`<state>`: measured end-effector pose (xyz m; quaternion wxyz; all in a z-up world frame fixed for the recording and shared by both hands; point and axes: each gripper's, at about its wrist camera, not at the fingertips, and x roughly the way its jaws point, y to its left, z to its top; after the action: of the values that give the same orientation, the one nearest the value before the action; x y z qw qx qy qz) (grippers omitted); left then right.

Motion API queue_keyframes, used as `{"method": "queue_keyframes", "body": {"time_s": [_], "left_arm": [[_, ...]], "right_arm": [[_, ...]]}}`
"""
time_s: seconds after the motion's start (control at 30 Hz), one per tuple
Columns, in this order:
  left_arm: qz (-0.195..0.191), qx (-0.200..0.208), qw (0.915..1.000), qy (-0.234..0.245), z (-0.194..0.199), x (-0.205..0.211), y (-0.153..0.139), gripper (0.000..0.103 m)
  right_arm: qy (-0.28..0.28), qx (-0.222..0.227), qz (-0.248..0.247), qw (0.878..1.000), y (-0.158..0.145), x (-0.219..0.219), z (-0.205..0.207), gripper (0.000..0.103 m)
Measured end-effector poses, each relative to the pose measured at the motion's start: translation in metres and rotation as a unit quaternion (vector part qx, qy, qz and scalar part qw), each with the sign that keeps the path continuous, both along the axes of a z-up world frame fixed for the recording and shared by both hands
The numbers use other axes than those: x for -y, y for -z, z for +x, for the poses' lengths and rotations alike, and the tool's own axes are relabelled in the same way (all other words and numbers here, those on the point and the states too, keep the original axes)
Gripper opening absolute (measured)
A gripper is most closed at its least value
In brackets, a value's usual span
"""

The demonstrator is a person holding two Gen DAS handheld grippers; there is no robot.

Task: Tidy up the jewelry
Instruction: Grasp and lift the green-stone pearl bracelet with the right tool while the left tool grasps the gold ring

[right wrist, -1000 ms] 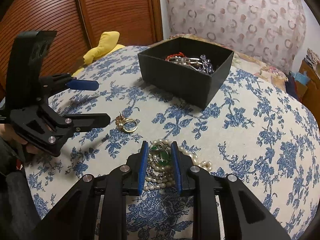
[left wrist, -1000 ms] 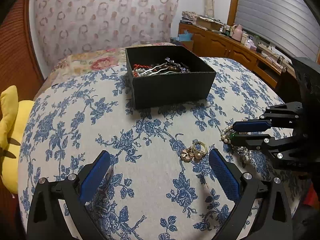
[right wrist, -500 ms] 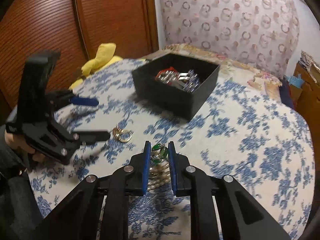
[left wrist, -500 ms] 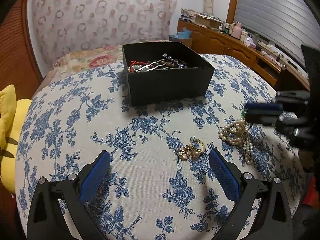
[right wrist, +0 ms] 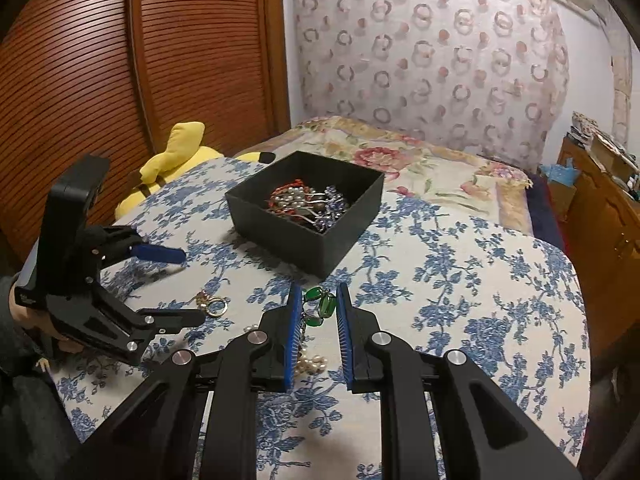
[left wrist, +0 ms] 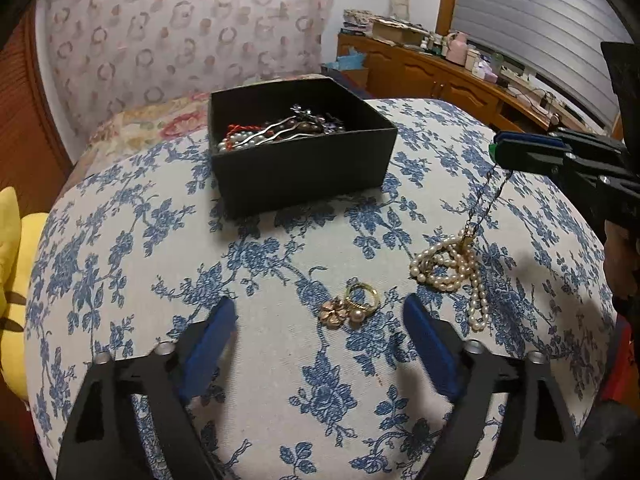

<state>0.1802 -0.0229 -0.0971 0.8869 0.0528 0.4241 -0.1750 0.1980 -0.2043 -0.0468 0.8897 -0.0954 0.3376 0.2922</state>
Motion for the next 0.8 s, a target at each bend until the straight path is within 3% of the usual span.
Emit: {"method": "queue_keyframes", "body": {"time_s": [0.37, 0.5, 0.57, 0.73, 0.8], "left_arm": [[0.012, 0.003, 0.9999, 0.010, -0.004, 0.007, 0.002, 0.049], [0.007, 0.012, 0.9998, 0.012, -0.007, 0.006, -0.002, 0.043], [0.007, 0.013, 0.9998, 0.014, -0.008, 0.007, -0.003, 0.032], [-0.003, 0.009, 0.9998, 0.015, -0.011, 0.006, -0.004, 0.015], [-0.012, 0.009, 0.9996, 0.023, -0.014, 0.008, -0.007, 0.014]], "right_arm": [[0.006, -0.002, -0.002, 1.000, 0.003, 0.003, -0.001, 0.019], [0.006, -0.006, -0.003, 1.000, 0.007, 0.001, -0.001, 0.019], [0.006, -0.008, -0.003, 1.000, 0.009, 0.001, -0.001, 0.019], [0.006, -0.009, -0.004, 1.000, 0.011, 0.001, -0.002, 0.019], [0.007, -0.010, -0.005, 1.000, 0.012, 0.002, -0.002, 0.019]]}}
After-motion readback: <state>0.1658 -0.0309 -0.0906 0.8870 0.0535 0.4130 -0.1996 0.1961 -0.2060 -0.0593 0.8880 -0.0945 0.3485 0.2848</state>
